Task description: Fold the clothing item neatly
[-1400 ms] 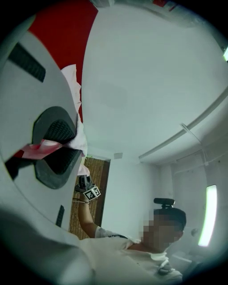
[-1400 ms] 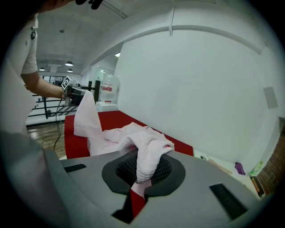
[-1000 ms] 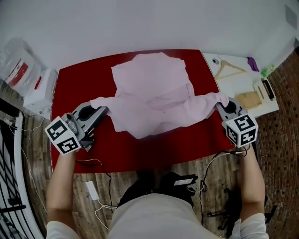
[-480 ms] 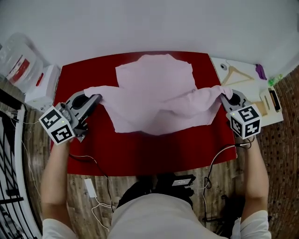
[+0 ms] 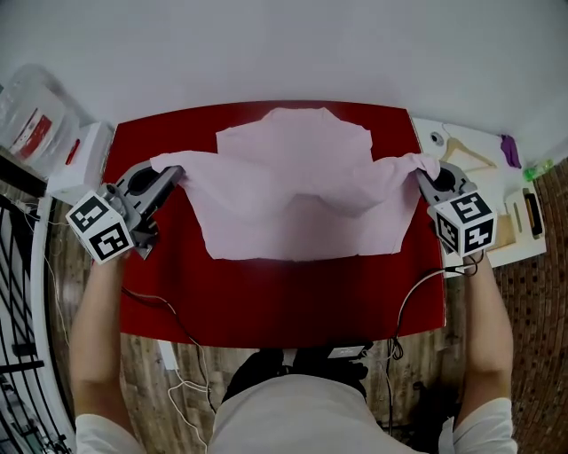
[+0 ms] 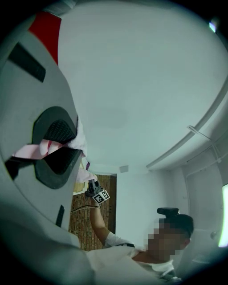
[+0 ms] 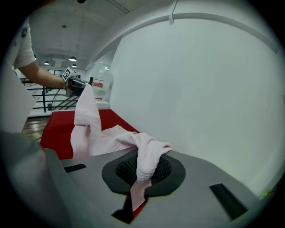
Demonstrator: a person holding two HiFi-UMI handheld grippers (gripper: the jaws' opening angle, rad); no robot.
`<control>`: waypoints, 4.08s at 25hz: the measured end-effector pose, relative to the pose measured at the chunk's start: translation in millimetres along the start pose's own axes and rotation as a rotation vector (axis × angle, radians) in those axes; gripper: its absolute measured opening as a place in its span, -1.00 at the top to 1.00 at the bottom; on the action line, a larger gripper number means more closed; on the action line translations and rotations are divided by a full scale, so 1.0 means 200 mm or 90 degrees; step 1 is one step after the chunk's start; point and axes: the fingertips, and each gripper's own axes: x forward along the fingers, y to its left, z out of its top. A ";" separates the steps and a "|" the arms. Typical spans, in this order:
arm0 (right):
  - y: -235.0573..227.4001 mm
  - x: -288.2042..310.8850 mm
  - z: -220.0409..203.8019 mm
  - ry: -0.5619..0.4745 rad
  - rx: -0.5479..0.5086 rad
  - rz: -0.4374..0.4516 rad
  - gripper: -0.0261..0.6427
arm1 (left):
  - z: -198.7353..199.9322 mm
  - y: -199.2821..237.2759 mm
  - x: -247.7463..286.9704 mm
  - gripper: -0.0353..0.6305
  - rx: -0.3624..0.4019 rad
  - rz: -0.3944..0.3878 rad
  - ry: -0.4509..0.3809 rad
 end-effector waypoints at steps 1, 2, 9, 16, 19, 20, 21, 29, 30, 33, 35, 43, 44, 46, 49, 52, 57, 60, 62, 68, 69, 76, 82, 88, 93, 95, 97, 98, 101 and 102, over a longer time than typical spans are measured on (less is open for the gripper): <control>-0.01 0.02 0.00 -0.002 -0.001 0.004 0.85 | 0.00 0.02 0.01 0.86 -0.003 0.009 0.000; -0.02 0.05 0.00 -0.003 -0.002 0.009 0.85 | -0.01 0.04 0.01 0.86 -0.006 0.018 0.001; -0.12 0.31 -0.06 0.008 -0.016 0.047 0.85 | -0.12 0.25 0.12 0.86 -0.029 0.078 0.053; -0.15 0.52 -0.16 0.046 -0.002 0.054 0.85 | -0.25 0.41 0.22 0.86 -0.052 0.078 0.083; -0.16 0.60 -0.22 0.076 0.010 0.044 0.85 | -0.32 0.49 0.28 0.86 -0.063 0.061 0.092; -0.16 0.62 -0.24 0.088 0.013 0.039 0.85 | -0.35 0.52 0.31 0.86 -0.068 0.054 0.096; -0.15 0.65 -0.27 0.102 0.013 0.035 0.85 | -0.38 0.54 0.33 0.86 -0.073 0.047 0.101; -0.15 0.83 -0.50 0.185 0.060 0.015 0.85 | -0.62 0.72 0.49 0.86 -0.127 0.029 0.120; -0.16 0.86 -0.52 0.192 0.069 0.013 0.85 | -0.65 0.75 0.50 0.86 -0.136 0.031 0.125; -0.18 0.96 -0.59 0.211 0.089 0.013 0.85 | -0.73 0.83 0.55 0.86 -0.159 0.045 0.140; -0.18 1.02 -0.64 0.229 0.091 0.016 0.85 | -0.77 0.87 0.59 0.86 -0.175 0.053 0.150; -0.20 1.22 -0.83 0.311 0.134 0.029 0.85 | -0.98 1.03 0.70 0.86 -0.220 0.082 0.203; -0.21 1.24 -0.86 0.321 0.146 0.031 0.85 | -1.00 1.04 0.71 0.86 -0.226 0.086 0.210; -0.22 1.28 -0.90 0.331 0.171 0.028 0.85 | -1.04 1.07 0.74 0.86 -0.235 0.091 0.222; -0.22 1.32 -0.94 0.336 0.205 0.033 0.84 | -1.10 1.10 0.76 0.86 -0.256 0.091 0.242; -0.21 1.34 -0.94 0.326 0.227 0.049 0.84 | -1.15 1.11 0.77 0.85 -0.275 0.084 0.260; -0.22 1.34 -0.94 0.321 0.234 0.058 0.84 | -1.20 1.12 0.76 0.83 -0.281 0.081 0.281; -0.23 1.34 -0.93 0.323 0.231 0.068 0.83 | -1.24 1.13 0.74 0.73 -0.315 0.070 0.310; -0.24 1.35 -0.93 0.327 0.243 0.074 0.81 | -1.25 1.14 0.73 0.71 -0.335 0.063 0.335; -0.26 1.35 -0.94 0.347 0.297 0.075 0.71 | -1.25 1.18 0.72 0.66 -0.355 0.050 0.406; -0.27 1.36 -0.94 0.350 0.303 0.074 0.69 | -1.25 1.18 0.72 0.64 -0.365 0.047 0.415; -0.25 1.35 -0.88 0.354 0.289 0.105 0.37 | -1.25 1.15 0.66 0.50 -0.349 0.001 0.494; -0.30 1.26 -0.87 0.345 0.264 0.094 0.31 | -1.18 1.19 0.58 0.50 -0.279 0.026 0.461; -0.27 1.10 -0.82 0.307 0.241 0.081 0.31 | -1.03 1.03 0.57 0.50 -0.159 0.016 0.339; -0.10 1.00 -0.75 0.259 0.202 0.103 0.31 | -0.96 0.81 0.58 0.50 -0.055 -0.003 0.277; 0.02 0.99 -0.74 0.256 0.191 0.130 0.31 | -0.96 0.74 0.59 0.50 -0.012 -0.005 0.280; 0.14 1.00 -0.75 0.257 0.187 0.150 0.31 | -0.98 0.66 0.62 0.50 0.033 -0.012 0.293; 0.18 1.01 -0.76 0.260 0.187 0.151 0.31 | -1.00 0.63 0.63 0.50 0.050 -0.018 0.299; 0.24 1.09 -0.83 0.286 0.214 0.122 0.31 | -1.04 0.55 0.72 0.50 0.084 -0.037 0.316; 0.24 1.12 -0.85 0.301 0.231 0.110 0.31 | -1.05 0.53 0.75 0.50 0.098 -0.043 0.327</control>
